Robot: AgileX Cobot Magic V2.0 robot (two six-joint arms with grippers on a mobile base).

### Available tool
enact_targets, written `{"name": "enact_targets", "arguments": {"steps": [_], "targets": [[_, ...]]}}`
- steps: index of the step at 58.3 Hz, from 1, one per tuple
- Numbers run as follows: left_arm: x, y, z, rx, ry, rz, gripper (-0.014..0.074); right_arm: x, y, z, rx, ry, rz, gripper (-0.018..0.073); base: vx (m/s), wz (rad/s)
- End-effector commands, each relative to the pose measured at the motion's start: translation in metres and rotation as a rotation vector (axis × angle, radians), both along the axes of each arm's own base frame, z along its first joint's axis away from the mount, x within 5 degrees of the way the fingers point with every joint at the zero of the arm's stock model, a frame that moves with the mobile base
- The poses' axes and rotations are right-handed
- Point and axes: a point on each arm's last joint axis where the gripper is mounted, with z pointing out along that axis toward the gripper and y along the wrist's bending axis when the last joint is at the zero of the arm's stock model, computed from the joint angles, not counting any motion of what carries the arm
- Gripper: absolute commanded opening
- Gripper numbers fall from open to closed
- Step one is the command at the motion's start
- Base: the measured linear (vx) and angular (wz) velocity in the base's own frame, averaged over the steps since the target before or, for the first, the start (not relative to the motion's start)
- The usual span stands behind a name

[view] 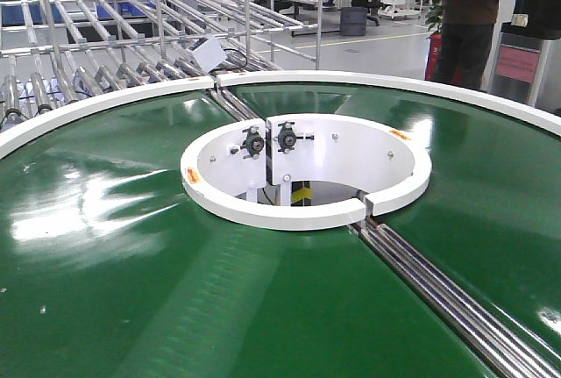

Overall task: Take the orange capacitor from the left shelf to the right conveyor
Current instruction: 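Drive the base up to the round green conveyor, then lower the held cylinder onto the green conveyor belt with the right gripper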

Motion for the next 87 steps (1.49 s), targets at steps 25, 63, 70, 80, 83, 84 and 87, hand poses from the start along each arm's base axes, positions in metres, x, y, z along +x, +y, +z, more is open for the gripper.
{"name": "enact_targets", "arguments": {"steps": [25,63,70,80,83,84,87], "targets": [[-0.003,0.001,0.018,-0.037,-0.112,-0.005,-0.0006,-0.002,-0.001,0.017,0.037,-0.103,-0.005,-0.0008,0.03,0.03],[-0.003,0.001,0.018,-0.037,-0.112,-0.005,-0.0006,0.027,0.011,0.043,0.139,-0.191,-0.004,-0.0008,0.00,0.00],[-0.003,0.001,0.018,-0.037,-0.112,-0.005,-0.0006,0.074,0.032,0.060,0.090,-0.095,-0.007,-0.0008,0.00,0.00],[-0.003,0.001,0.018,-0.037,-0.112,-0.005,-0.0006,0.155,0.068,0.065,-0.001,0.019,-0.014,-0.0008,0.00,0.00],[-0.003,0.001,0.018,-0.037,-0.112,-0.005,-0.0006,0.176,0.077,0.063,-0.016,0.032,-0.016,-0.0008,0.00,0.00],[-0.003,0.001,0.018,-0.037,-0.112,-0.005,-0.0006,0.184,0.080,0.061,-0.018,0.034,-0.017,-0.0008,0.00,0.00],[-0.003,0.001,0.018,-0.037,-0.112,-0.005,-0.0006,0.201,0.088,0.056,-0.018,0.033,-0.020,-0.0008,0.00,0.00]]}}
